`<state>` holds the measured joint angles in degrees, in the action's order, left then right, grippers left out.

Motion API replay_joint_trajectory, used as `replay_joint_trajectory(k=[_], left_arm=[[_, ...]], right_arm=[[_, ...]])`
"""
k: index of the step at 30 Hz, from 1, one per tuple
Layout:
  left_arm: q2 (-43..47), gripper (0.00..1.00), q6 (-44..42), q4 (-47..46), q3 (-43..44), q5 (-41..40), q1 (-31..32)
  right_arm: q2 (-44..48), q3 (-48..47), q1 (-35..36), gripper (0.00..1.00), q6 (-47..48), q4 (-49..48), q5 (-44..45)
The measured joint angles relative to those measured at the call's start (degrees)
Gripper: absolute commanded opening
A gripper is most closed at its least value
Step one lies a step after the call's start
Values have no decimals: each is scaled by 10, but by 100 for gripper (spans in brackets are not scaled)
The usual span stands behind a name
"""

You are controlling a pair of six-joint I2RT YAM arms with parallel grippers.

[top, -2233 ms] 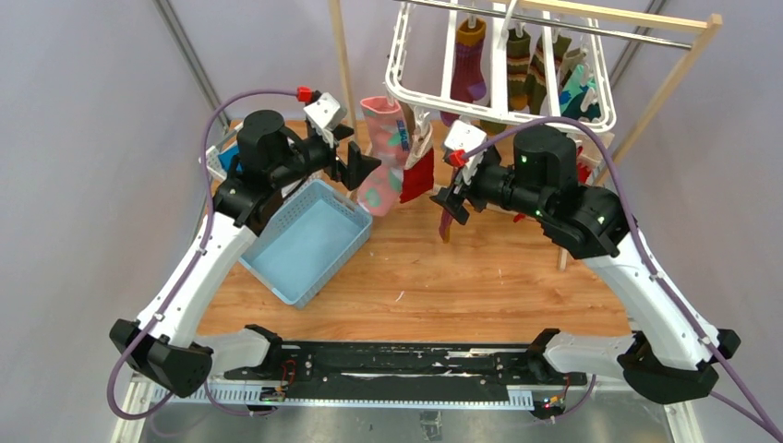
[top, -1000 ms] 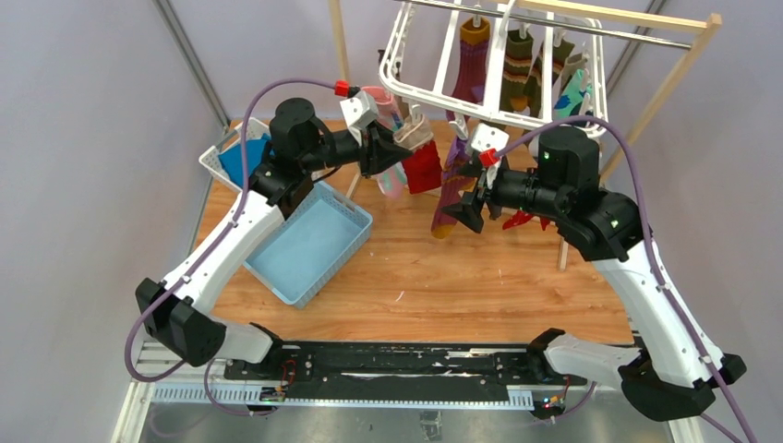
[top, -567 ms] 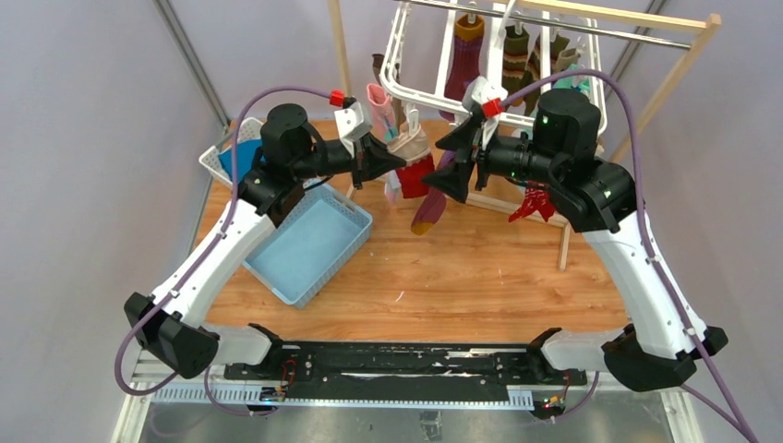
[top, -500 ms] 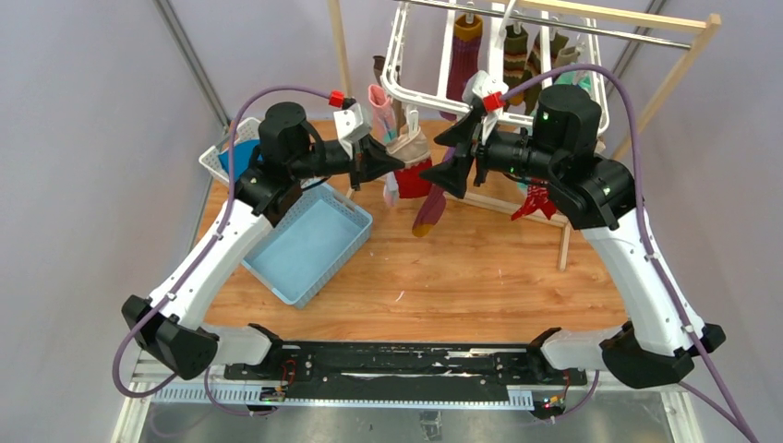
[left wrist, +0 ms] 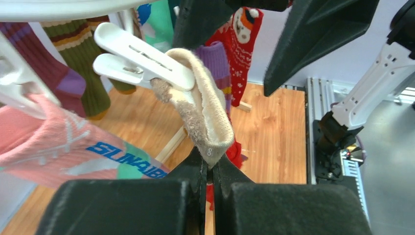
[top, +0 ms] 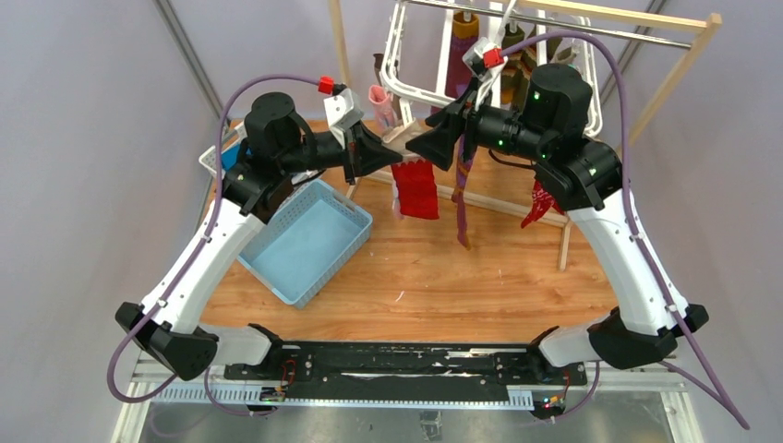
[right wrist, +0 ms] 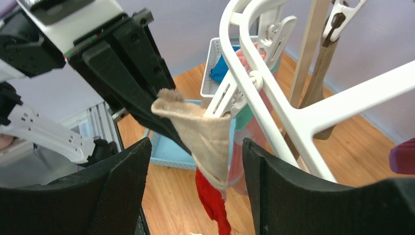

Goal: Remove the socks clipped to the hanger
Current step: Remove the sock from the hanger.

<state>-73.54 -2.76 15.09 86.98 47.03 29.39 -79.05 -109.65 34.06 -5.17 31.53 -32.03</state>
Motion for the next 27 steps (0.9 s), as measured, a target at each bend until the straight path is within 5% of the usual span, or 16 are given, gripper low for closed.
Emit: replay_joint_trajectory(k=[10,18,27], left_arm=[[-9,0,36,-13,-3,20,0],[12,0,13,-5,-45,-29,0],[46,0,14,11,-58,30,0]], right_arm=[[-19,-35,0,68,-76,-1,33],[34,46,0,66,-82,-3,59],[85,162,-1,65,-87,-80,0]])
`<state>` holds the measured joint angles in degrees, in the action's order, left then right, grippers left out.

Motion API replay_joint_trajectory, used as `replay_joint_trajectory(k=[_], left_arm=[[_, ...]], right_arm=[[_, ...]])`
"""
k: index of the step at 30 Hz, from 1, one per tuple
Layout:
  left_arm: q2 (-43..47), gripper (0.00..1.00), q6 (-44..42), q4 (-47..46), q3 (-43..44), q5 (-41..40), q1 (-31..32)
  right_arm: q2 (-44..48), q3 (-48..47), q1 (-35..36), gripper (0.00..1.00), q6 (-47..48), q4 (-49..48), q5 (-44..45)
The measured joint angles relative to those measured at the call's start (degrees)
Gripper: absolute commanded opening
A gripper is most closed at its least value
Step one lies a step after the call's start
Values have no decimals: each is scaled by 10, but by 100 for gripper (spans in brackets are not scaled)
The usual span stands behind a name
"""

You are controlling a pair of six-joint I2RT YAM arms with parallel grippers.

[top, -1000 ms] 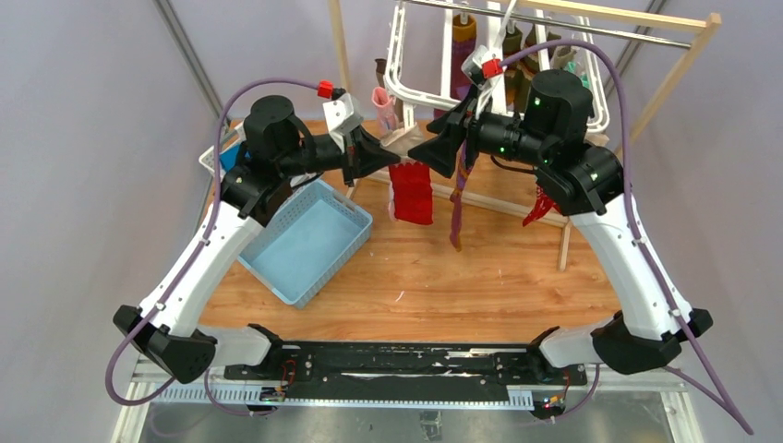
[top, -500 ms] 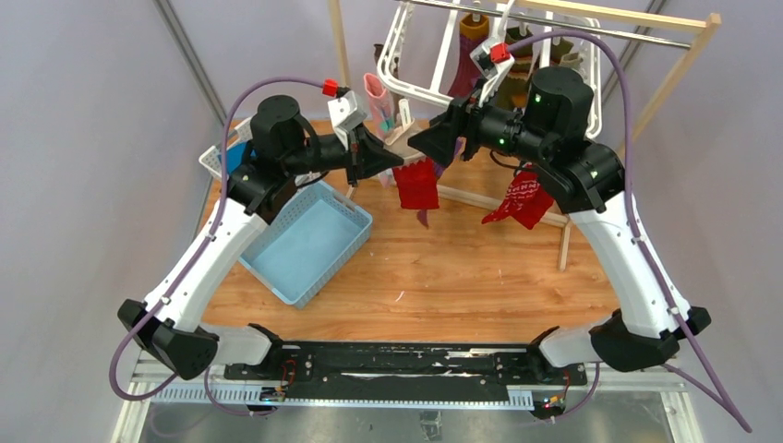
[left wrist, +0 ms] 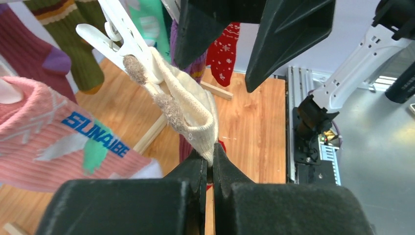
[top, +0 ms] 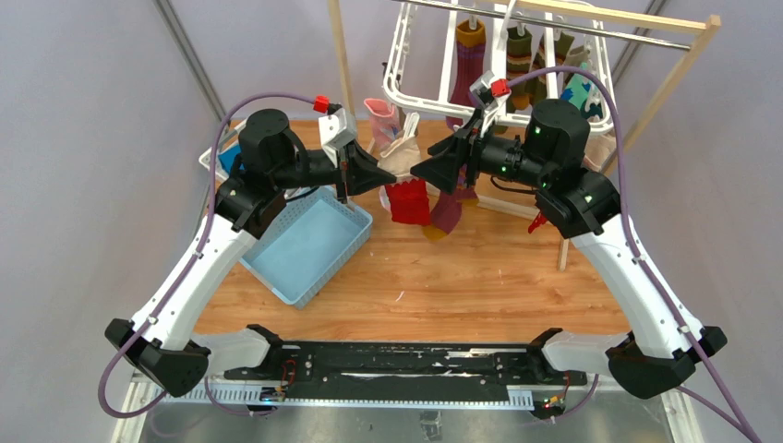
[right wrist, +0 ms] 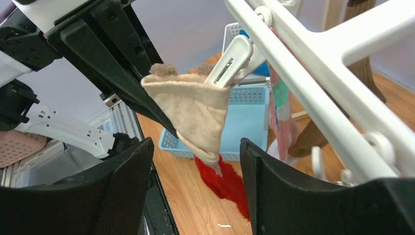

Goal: Remove the socks clipped to the hanger
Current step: Remove the sock from the hanger.

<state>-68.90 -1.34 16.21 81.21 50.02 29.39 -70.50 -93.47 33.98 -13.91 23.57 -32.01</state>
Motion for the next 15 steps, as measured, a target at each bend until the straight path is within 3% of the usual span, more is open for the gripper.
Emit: replay_joint_trajectory(k=[11,15], left_arm=[[2,0,70,-41,-10,10,0],[-8,0,123,-82,-11,10,0]], right_arm=[[8,24,-21,75,-16,-61,-38],[39,85,-24,75,-2,-80,-46]])
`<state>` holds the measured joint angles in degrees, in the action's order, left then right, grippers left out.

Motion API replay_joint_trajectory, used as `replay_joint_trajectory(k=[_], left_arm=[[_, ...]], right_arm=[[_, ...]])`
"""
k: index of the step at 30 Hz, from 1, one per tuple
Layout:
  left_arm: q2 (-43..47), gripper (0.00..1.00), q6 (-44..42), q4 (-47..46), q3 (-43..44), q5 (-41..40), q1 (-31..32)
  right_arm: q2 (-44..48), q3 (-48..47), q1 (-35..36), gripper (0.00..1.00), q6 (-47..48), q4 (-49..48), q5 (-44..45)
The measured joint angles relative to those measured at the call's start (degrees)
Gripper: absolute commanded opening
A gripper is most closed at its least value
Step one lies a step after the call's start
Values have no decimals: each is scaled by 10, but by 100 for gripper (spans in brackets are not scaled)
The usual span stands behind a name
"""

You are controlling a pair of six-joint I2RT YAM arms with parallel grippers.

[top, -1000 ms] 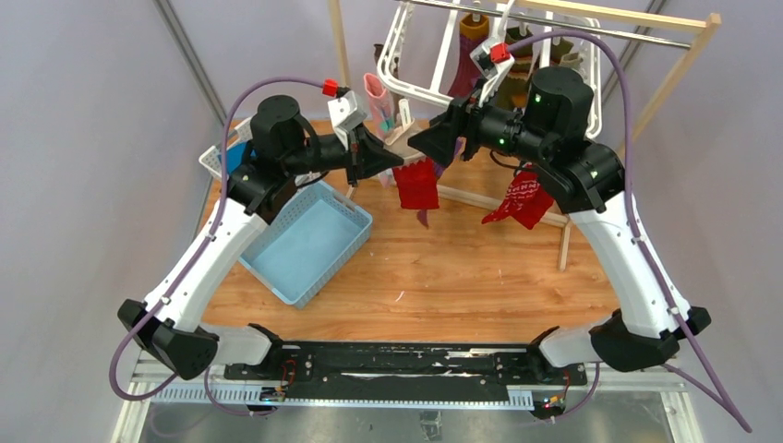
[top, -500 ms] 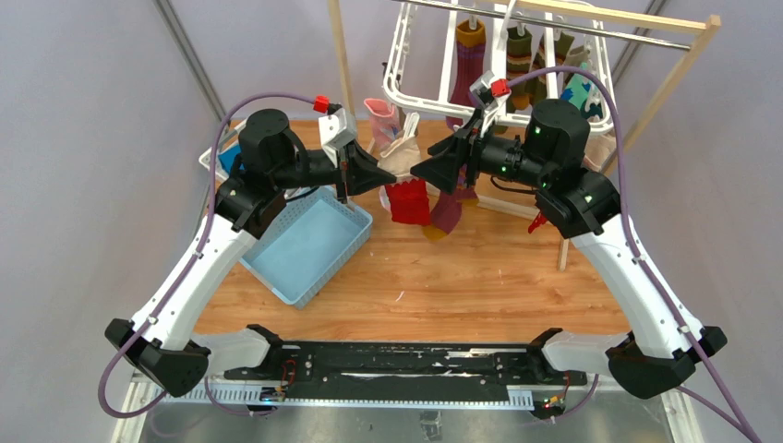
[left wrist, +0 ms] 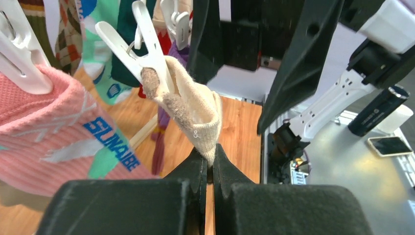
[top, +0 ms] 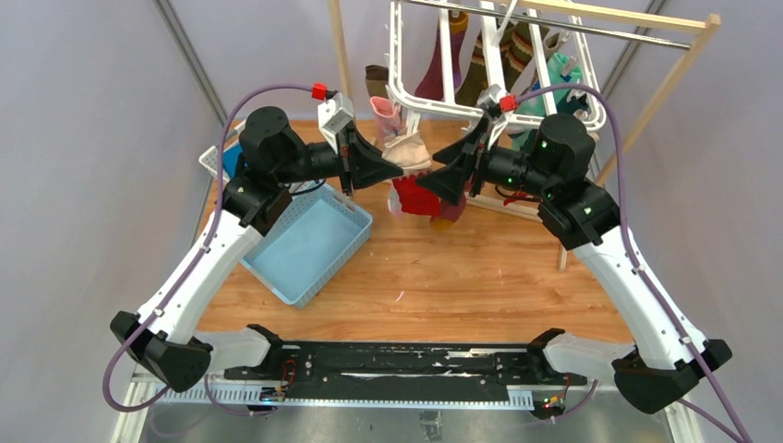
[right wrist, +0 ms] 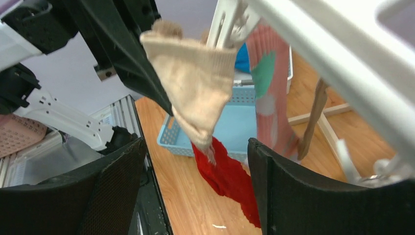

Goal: Remove the socks clipped to the hanger
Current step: Remove the sock from the hanger.

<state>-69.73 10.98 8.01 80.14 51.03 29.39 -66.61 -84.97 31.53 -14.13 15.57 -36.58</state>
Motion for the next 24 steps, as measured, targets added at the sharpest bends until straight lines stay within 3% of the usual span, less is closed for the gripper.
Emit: replay_joint_trajectory(k=[9,13,16,17,18,20,21,22,24], left_arm=[[-11,0,76,-63,0,4,0],[-12,0,92,-82,-5,8,0],[-11,1,92,-91,-21,9,0],[-11,5,92,-92,-27,9,0],[-11,13,92,-93,-33,9,0],[-9,35,90,-95,-45,8,0],[-9,56,90,-95,-49,8,0],[-9,70,84,-93,-50,8,0],[-7,84,78,-86,-50,8,0]], right_arm=[[24,75,-4,62,48,-17,-48],[23,98,-4,38,57,-35,-79],[23,108,-5,9,63,-45,-95],[23,110,-5,1,67,-46,-99],[23,110,-5,0,75,-46,-100],[24,110,-5,0,86,-43,-100],[25,110,-6,0,92,-41,-100],[27,110,-7,0,96,-38,-99],[31,113,-10,0,107,-37,-99]])
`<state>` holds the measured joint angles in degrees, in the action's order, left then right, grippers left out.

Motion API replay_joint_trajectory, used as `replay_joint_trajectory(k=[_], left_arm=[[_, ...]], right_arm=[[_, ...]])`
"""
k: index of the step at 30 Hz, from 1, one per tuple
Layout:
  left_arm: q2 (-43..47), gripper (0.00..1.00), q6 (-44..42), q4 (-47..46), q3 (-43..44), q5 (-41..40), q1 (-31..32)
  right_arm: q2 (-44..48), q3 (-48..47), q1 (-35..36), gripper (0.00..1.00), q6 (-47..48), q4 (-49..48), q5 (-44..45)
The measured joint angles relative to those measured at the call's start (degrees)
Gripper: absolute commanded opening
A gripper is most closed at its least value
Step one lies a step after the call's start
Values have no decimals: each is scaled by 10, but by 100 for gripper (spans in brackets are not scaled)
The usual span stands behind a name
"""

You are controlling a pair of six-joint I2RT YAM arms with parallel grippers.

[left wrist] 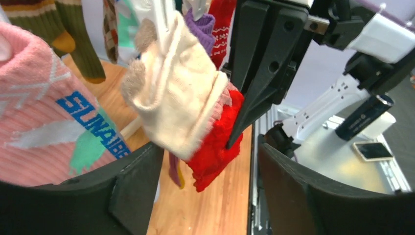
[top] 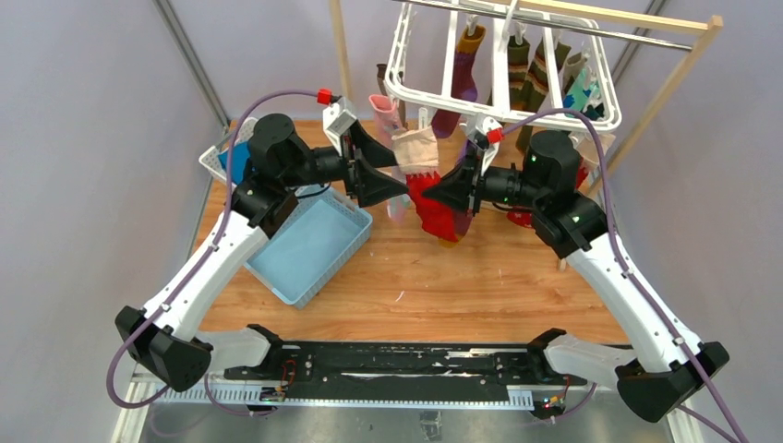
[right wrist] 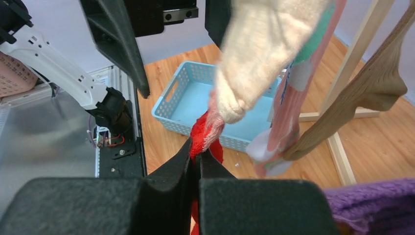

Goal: Remove the socks clipped to the hanger
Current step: Remove the sock from the hanger.

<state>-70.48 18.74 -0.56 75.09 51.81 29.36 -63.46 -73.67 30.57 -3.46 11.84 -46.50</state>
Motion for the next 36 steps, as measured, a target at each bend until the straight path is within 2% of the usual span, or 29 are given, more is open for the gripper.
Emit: replay_joint_trajectory(k=[2,7,11,15,22,36], left_arm=[[3,90,-22,23,5,-7,0],[5,92,-89,103,54,-47,-3],[-5,93,-92,127,115,-57,-19],[-47,93,-67,121,186,-33,-22],[-136,92,5,78,236,6,-22],[-147,80,156,-122,163,-10,-22]], right_arm=[[6,5,-3,0,7,2,0],[11,11,-4,0,29,10,0],[11,13,-5,0,41,20,0],[10,13,-5,0,48,26,-4],[10,13,-5,0,50,31,-9],[-3,11,-5,0,49,30,6]])
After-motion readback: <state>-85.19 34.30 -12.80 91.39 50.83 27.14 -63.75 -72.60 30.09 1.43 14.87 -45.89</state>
